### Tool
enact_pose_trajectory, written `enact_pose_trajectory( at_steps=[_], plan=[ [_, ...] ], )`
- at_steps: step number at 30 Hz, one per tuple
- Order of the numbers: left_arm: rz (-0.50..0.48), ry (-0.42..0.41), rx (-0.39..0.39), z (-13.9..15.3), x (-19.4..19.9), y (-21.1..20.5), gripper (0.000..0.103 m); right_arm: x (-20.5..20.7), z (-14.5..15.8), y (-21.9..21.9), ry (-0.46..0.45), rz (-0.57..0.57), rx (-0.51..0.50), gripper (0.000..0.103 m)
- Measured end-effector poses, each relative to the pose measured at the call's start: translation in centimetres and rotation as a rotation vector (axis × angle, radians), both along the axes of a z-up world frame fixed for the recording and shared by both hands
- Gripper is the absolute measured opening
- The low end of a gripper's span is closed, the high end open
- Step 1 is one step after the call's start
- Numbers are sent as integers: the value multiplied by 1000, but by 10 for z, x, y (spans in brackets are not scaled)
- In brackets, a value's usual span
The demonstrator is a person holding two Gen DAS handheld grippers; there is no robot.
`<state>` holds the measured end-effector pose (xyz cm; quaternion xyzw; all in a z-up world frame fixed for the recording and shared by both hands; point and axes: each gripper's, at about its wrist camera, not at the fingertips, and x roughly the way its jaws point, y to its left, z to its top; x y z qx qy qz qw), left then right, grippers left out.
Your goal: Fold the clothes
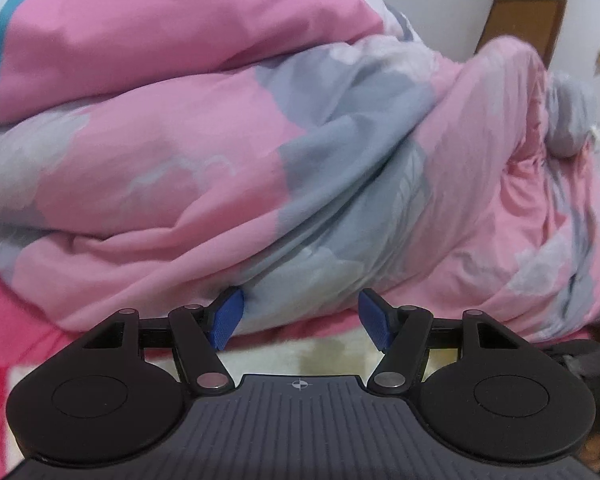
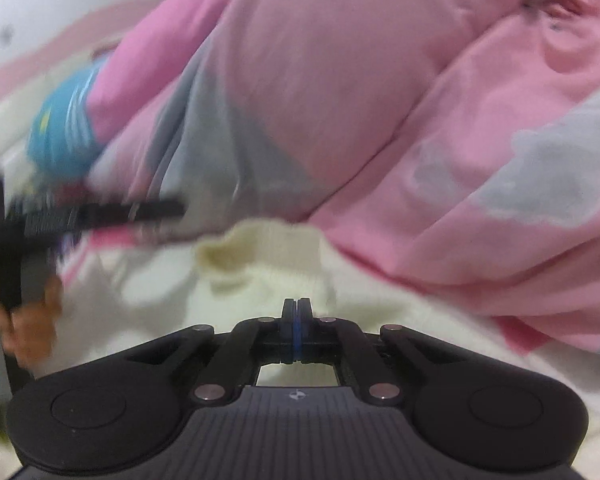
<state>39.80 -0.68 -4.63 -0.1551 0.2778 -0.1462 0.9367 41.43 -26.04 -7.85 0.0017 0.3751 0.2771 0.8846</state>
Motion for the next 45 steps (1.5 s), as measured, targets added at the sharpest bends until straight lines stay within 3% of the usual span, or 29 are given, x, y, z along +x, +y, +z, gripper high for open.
enact_pose_trajectory(
  at_steps=[1, 5, 8, 15, 21, 28, 32, 34, 37, 40, 45],
  plan=[
    [3, -2, -2, 0, 0, -1, 64, -5, 1, 2, -13, 3, -22, 0],
    [15, -8, -9, -1, 1, -3, 61, -8, 26, -11, -86, -24, 98, 0],
    [25, -11, -34, -3, 0, -1, 61, 16, 40, -6, -91, -93, 127, 1],
    [10, -28, -98, -20, -2, 6, 61, 83, 6, 19, 195, -143, 67, 1],
    [1, 24, -182, -31, 5, 15, 60, 73, 6, 13, 262, -30, 159, 1],
    [8, 25, -143, -32, 5, 10, 61, 45, 2, 29, 190, 70, 8, 1],
    [5, 9, -106, -31, 1, 5, 61, 31, 8, 34, 93, 74, 0, 1],
    [3, 10, -100, -31, 1, 5, 62, 30, 8, 38, 83, 92, 41, 1],
    [-1, 18, -84, -32, 2, 3, 62, 32, -7, 60, 102, 119, -1, 1],
    [-4, 22, -45, -32, 1, -1, 63, 32, -6, 71, 91, 105, -5, 1],
    [-4, 22, 25, -30, -1, -9, 64, 22, 20, 27, 44, -42, 109, 1]
  ],
)
